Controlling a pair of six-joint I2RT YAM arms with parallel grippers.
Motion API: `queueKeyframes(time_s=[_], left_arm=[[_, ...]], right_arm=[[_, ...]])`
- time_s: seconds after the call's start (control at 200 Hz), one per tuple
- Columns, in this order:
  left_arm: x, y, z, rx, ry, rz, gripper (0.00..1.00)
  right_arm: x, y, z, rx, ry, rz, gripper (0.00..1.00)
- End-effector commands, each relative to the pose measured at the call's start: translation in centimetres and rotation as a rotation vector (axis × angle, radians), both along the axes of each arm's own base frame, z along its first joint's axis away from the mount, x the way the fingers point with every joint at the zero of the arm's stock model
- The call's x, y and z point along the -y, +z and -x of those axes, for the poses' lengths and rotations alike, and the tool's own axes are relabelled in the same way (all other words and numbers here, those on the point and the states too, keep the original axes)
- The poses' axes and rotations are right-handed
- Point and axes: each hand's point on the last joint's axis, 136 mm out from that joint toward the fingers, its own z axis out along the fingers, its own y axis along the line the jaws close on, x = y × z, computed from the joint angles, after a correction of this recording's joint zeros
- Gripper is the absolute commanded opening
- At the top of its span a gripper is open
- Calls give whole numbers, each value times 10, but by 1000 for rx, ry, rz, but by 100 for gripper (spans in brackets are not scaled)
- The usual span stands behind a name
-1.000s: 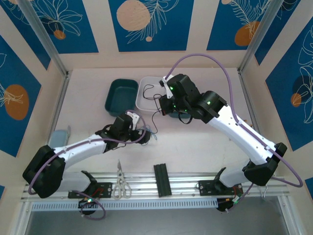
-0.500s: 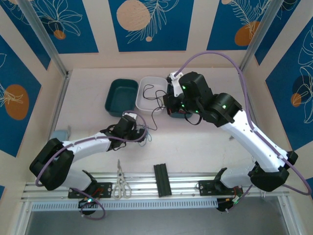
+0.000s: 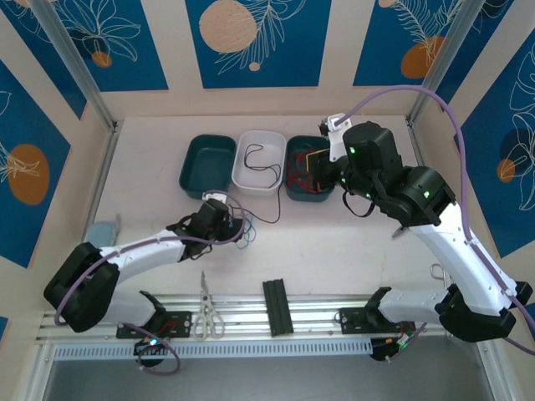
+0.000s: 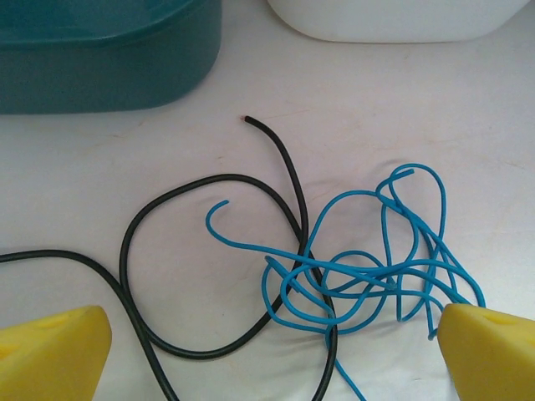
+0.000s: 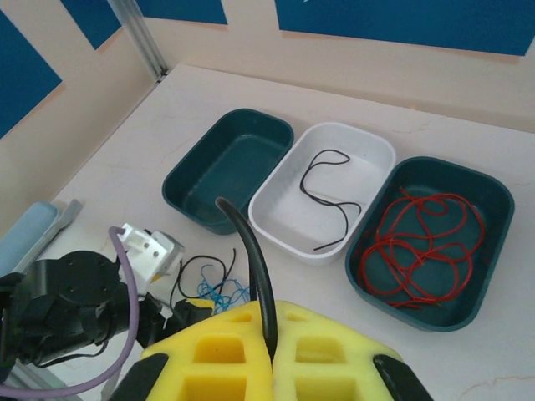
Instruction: Untangle the cables
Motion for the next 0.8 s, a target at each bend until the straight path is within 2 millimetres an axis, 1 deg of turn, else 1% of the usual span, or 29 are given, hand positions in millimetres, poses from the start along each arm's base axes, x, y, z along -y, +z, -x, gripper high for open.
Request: queueKeyframes(time_s=[0.0,0.11,0.245,0.425,0.595,0.695,0.795], left_arm=[[-7,4,3,-2,20,5,100],[-7,12,6,4,6,13,100],[-11,27,10,29,4,30,100],[-27,48,18,89,39,42,100],[-44,65,24,162,83,54,100],[-51,71,27,195,102,70,100],[-54,74,30,212,105,81,100]], right_arm=[[10,14,-1,40,-18,-8,0],[4,13,-11,34,-12,-27,0],[0,4,-34,31,-52,-19,0],[5,-14,-77,-22,-137,-11,0],[-4,-20,-116,-57,-172,-53,0],[-8,-27,-141,-71,-210,-32,0],[-10,-40,-166,-92,-264,15,0]])
